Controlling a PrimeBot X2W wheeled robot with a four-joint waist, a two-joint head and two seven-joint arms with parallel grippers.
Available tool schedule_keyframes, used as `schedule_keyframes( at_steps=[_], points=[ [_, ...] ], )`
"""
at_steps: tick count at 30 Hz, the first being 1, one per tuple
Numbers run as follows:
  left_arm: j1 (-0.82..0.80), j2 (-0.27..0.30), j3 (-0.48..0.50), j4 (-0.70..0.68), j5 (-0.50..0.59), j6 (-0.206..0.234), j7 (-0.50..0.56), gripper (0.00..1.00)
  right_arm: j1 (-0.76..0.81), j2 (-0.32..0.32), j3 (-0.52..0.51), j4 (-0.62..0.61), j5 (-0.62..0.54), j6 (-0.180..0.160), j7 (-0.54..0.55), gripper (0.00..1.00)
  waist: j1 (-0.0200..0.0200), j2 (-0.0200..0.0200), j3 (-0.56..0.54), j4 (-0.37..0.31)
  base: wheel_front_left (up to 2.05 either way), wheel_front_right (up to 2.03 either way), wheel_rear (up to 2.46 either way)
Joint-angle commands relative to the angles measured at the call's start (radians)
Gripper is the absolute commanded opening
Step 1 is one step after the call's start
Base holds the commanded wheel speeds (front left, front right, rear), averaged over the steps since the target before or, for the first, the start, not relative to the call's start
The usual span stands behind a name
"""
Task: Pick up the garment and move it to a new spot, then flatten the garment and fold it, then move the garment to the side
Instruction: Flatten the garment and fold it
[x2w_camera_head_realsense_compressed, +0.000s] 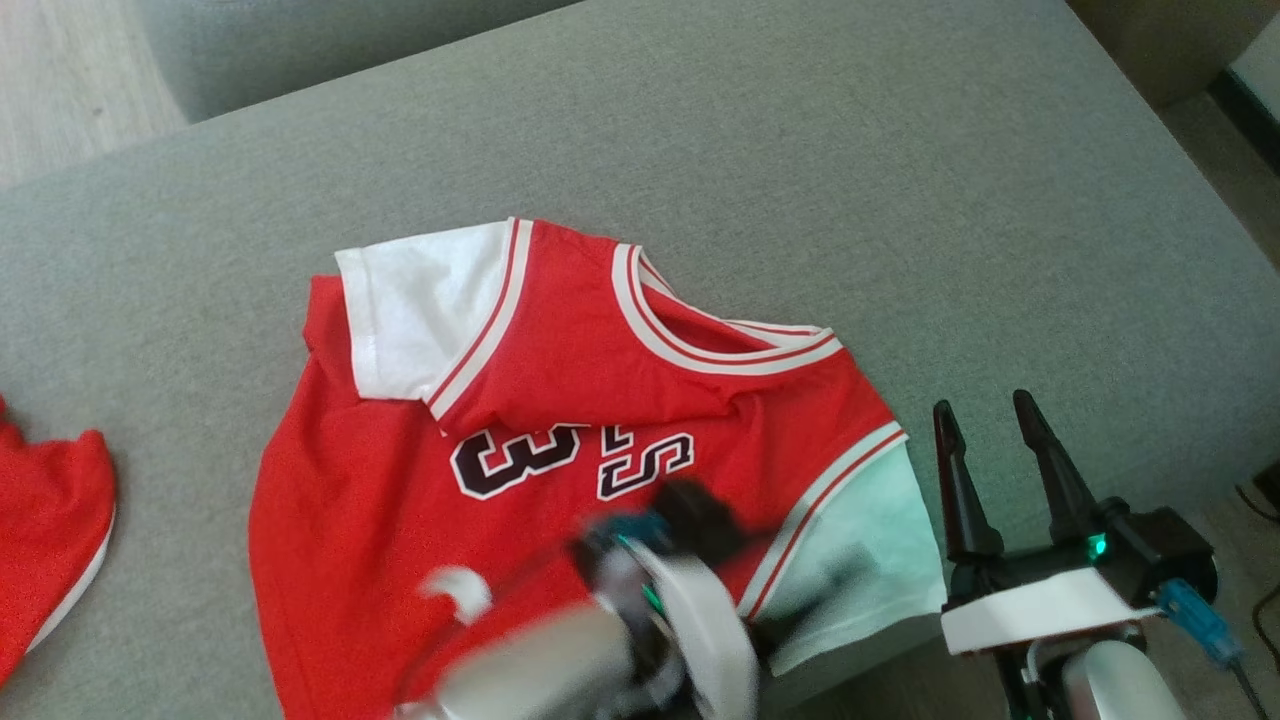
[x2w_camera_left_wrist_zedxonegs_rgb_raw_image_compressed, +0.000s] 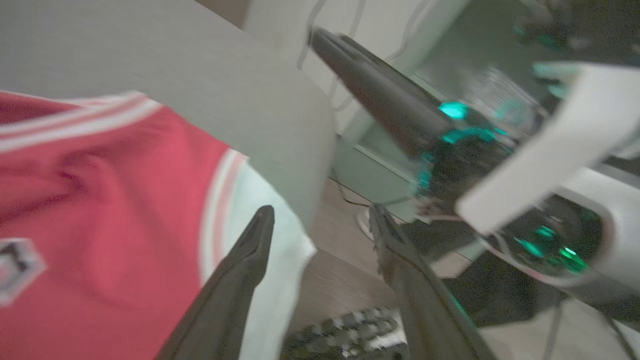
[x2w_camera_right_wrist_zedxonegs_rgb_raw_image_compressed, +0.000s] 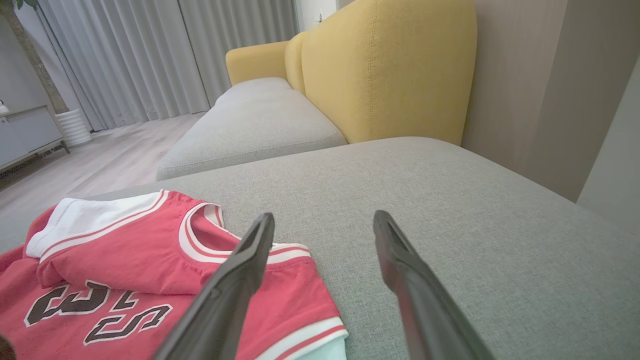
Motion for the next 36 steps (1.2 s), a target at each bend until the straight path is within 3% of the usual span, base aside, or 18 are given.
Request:
schedule_keyframes(
  at_steps=[1,4,7,10,14,23,24,25,29,36],
  points=[
    [-0.057,0.006,0.04,-0.02,0.007,0.007,-0.015,1.0,-0.034,-0.005,0.021,-0.027,0.002,-0.001,-0.011,1.0,0.0,0.0,-0.001,0.001,0.0,0.0,0.0],
    [-0.102,0.045,0.112,0.049,0.022,0.092,-0.043,1.0,-0.032,-0.005,0.02,-0.029,0.003,-0.001,-0.011,1.0,0.0,0.0,-0.003,0.003,0.0,0.0,0.0],
    [-0.15,0.095,0.174,0.12,0.046,0.204,-0.052,1.0,-0.029,-0.005,0.02,-0.028,0.003,-0.001,-0.011,1.0,0.0,0.0,-0.003,0.003,0.0,0.0,0.0],
    [-0.186,0.141,0.19,0.182,0.066,0.279,-0.007,1.0,-0.027,-0.005,0.02,-0.027,0.003,-0.001,-0.011,1.0,0.0,0.0,-0.004,0.003,0.0,0.0,0.0],
    [-0.217,0.187,0.169,0.228,0.081,0.309,0.095,1.0,-0.028,-0.005,0.021,-0.028,0.005,-0.001,-0.011,1.0,0.0,0.0,0.0,-0.001,0.0,0.0,0.0],
    [-0.245,0.207,0.069,0.271,0.1,0.231,0.279,1.0,-0.038,-0.005,0.025,-0.03,0.013,-0.001,-0.011,1.0,0.0,0.0,0.025,-0.005,0.0,0.0,0.0],
    [-0.248,0.206,0.064,0.281,0.103,0.226,0.286,0.32,-0.04,-0.005,0.028,-0.03,0.014,-0.001,-0.011,1.0,0.0,0.0,0.028,-0.006,0.0,0.0,0.0],
    [-0.252,0.206,0.055,0.292,0.108,0.221,0.292,0.0,-0.042,-0.005,0.03,-0.029,0.015,-0.001,-0.011,1.0,0.0,0.0,0.03,-0.008,0.0,0.0,0.0],
    [-0.268,0.209,0.05,0.336,0.117,0.213,0.277,0.0,-0.052,-0.005,0.033,-0.028,0.02,-0.001,-0.011,1.0,0.0,0.0,0.04,-0.017,0.0,0.0,0.0],
    [-0.379,0.237,0.152,0.433,0.111,0.265,0.095,0.0,-0.069,-0.005,0.035,-0.03,0.023,-0.001,-0.011,1.0,0.0,0.0,0.065,-0.026,0.0,0.0,0.0]
  ],
)
